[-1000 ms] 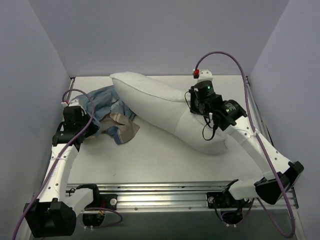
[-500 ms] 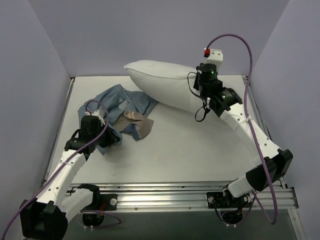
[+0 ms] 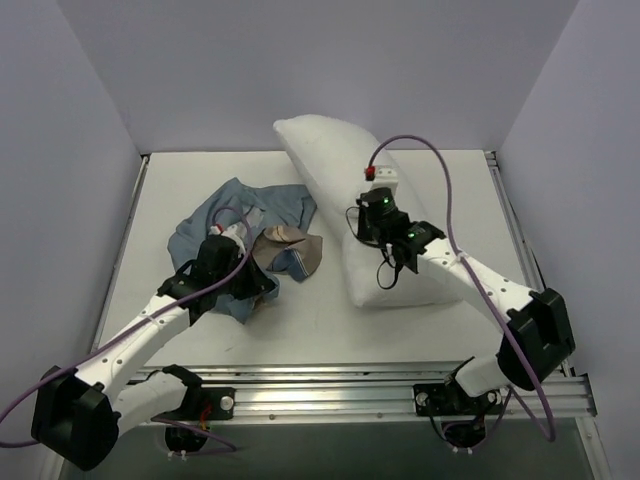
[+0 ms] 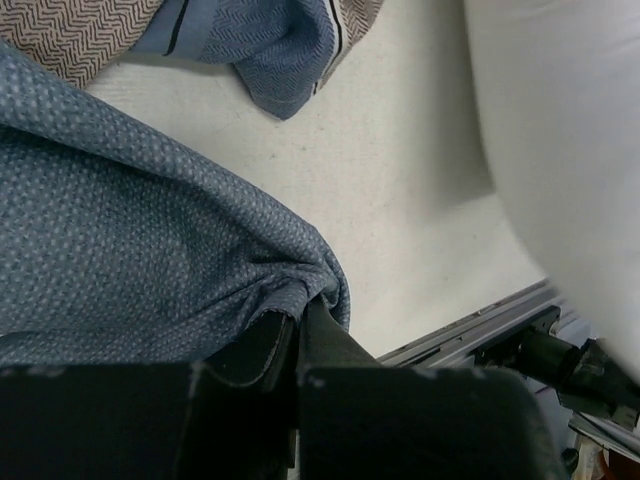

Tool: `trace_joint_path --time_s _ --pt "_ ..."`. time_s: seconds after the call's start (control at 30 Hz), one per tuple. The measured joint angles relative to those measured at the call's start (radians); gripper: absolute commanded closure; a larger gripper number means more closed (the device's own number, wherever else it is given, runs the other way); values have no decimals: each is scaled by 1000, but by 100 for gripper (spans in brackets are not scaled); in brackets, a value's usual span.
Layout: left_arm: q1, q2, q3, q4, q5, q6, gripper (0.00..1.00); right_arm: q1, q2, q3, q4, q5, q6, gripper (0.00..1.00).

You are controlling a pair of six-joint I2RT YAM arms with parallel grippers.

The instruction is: Remove the pillowcase from the pillow

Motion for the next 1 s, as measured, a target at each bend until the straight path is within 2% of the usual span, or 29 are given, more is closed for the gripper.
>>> trace_joint_path --time_s 0.2,0.3,0.33,0.4,0.43,0.47,0.5,0.53,0.57,0.63,0.7,0.8,1.0 --pt "0 151 9 93 -17 4 97 64 178 -100 176 -263 119 100" --pt "0 255 46 114 -26 13 85 67 240 -102 244 -337 164 100" --pt "0 283 61 119 -27 17 82 68 253 -98 257 -352 172 93" --pt "0 320 95 125 -24 25 66 70 268 -71 256 -366 182 83" --pt "0 323 109 126 -24 29 61 74 272 -54 251 -373 183 70" --pt "0 320 124 124 -24 30 47 76 275 -36 243 -378 186 63" --pt "0 314 141 123 -26 40 39 78 275 -20 238 -383 184 56" --pt "0 303 160 116 -29 43 32 82 271 -3 231 -386 179 45" --pt "0 285 181 102 -38 53 20 87 268 15 219 -386 175 39" --pt "2 232 240 48 -69 82 10 95 254 57 185 -386 153 27" --pt "12 174 314 -7 -105 112 3 95 233 98 139 -372 126 21" --pt "51 85 427 -74 -158 159 6 86 195 174 68 -324 82 13" --pt "171 -44 581 -206 -262 261 6 -19 105 328 -49 -199 10 9"
